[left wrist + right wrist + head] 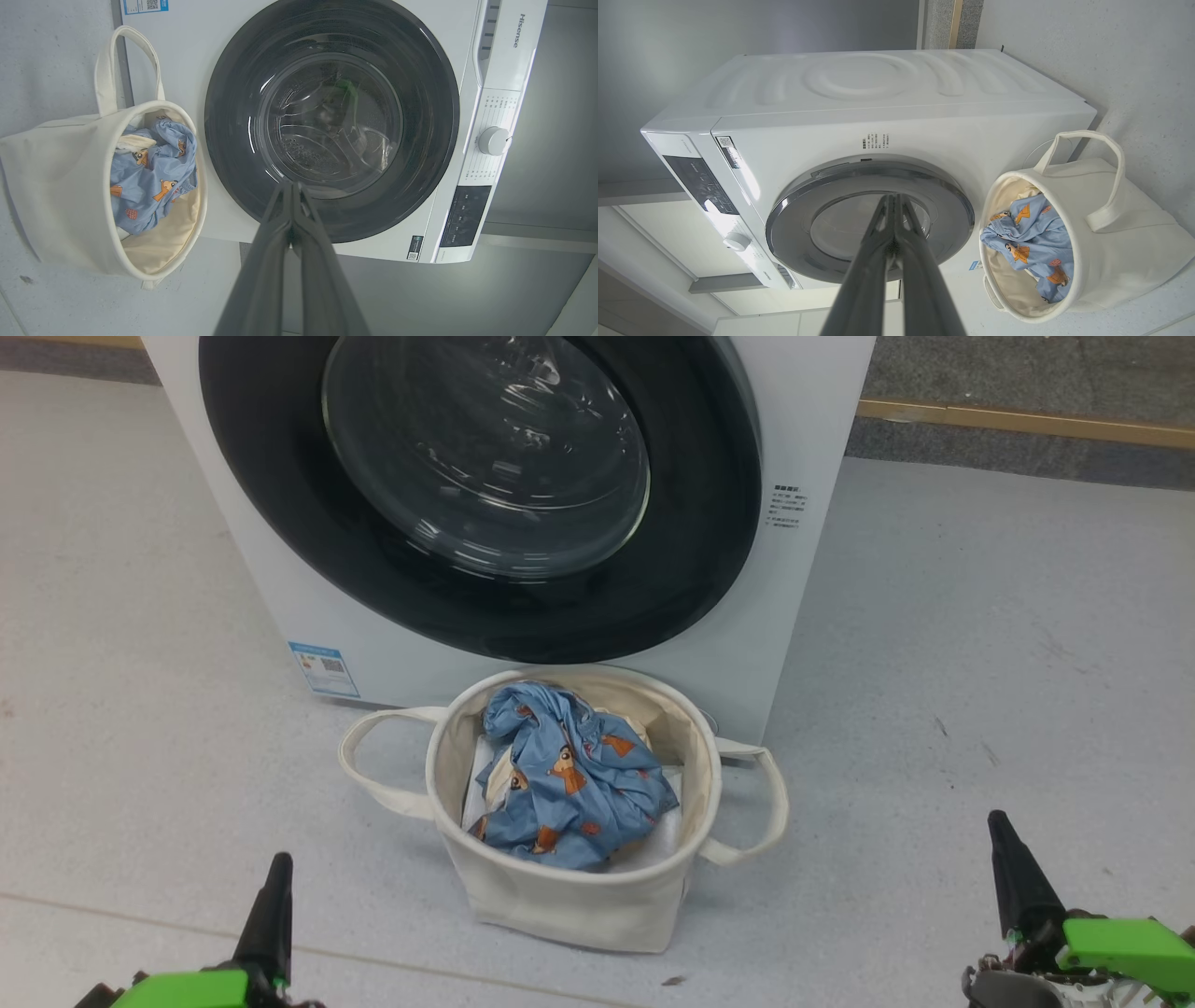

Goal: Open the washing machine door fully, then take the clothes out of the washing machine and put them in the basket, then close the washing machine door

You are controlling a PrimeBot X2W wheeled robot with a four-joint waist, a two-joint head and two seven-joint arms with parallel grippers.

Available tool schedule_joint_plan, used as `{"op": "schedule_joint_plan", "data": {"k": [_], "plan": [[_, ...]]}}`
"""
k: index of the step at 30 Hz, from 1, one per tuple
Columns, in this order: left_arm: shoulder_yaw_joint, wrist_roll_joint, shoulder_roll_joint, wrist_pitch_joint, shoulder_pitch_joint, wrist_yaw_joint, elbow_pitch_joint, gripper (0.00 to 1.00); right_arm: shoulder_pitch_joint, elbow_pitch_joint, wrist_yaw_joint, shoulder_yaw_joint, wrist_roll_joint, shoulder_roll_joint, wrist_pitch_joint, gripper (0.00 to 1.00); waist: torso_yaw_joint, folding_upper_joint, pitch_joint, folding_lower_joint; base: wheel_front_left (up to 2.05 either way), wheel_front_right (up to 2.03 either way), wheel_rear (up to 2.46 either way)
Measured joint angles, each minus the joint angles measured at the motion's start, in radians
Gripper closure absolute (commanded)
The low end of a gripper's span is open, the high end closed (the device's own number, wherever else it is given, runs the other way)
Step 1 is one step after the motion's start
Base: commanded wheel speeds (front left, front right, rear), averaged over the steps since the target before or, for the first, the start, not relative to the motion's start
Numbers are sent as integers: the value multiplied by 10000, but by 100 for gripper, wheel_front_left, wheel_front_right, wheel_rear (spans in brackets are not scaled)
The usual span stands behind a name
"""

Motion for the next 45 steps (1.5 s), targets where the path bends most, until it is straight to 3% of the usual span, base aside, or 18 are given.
{"op": "schedule_joint_plan", "data": {"k": [45], "plan": [[0, 0, -2, 0, 0, 0, 0, 100, -2, 2, 0, -77, -4, 10, 88, 100, 0, 0, 0, 0, 0, 0, 0]]}}
